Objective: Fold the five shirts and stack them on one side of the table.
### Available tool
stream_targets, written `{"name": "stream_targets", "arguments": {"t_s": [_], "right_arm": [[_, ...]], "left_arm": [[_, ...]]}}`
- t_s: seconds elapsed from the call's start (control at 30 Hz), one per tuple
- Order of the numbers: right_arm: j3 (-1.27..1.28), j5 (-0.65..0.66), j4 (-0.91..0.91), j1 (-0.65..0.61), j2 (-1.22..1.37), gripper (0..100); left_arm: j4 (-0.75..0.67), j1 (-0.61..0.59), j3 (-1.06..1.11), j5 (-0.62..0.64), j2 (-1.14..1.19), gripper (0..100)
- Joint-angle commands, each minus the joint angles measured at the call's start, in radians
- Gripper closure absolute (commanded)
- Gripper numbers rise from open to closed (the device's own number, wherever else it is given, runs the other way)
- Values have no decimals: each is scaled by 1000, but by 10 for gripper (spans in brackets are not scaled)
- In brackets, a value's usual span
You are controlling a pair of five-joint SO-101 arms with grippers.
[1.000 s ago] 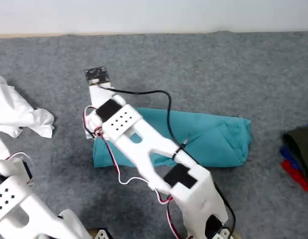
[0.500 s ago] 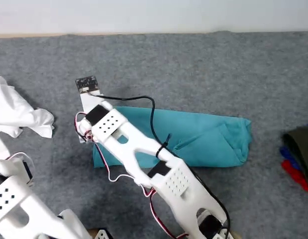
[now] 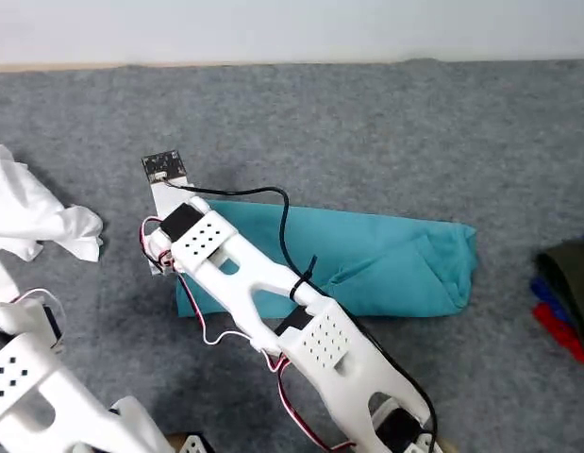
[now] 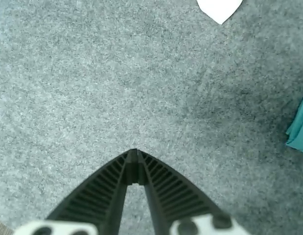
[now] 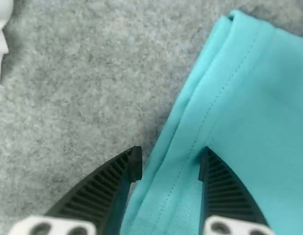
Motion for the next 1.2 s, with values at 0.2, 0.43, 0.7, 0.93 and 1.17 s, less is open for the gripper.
{"name": "stream_targets", "arguments": {"t_s": [0.2,0.43,0.7,0.93,1.17], "right_arm": [[-17,-5,24,-4,1,975],[-109,-5,79,12,-19,989],[-371,2,346,61,-19,989],[-528,31,521,127,-22,989],[-526,118,522,214,-116,989]], "left_arm": [[-9,-6,-7,-8,-18,996],[-9,-6,-7,-8,-18,996],[-9,-5,-7,-8,-18,996],[-9,0,-7,-8,-18,996],[-9,0,-7,-8,-18,996]]}}
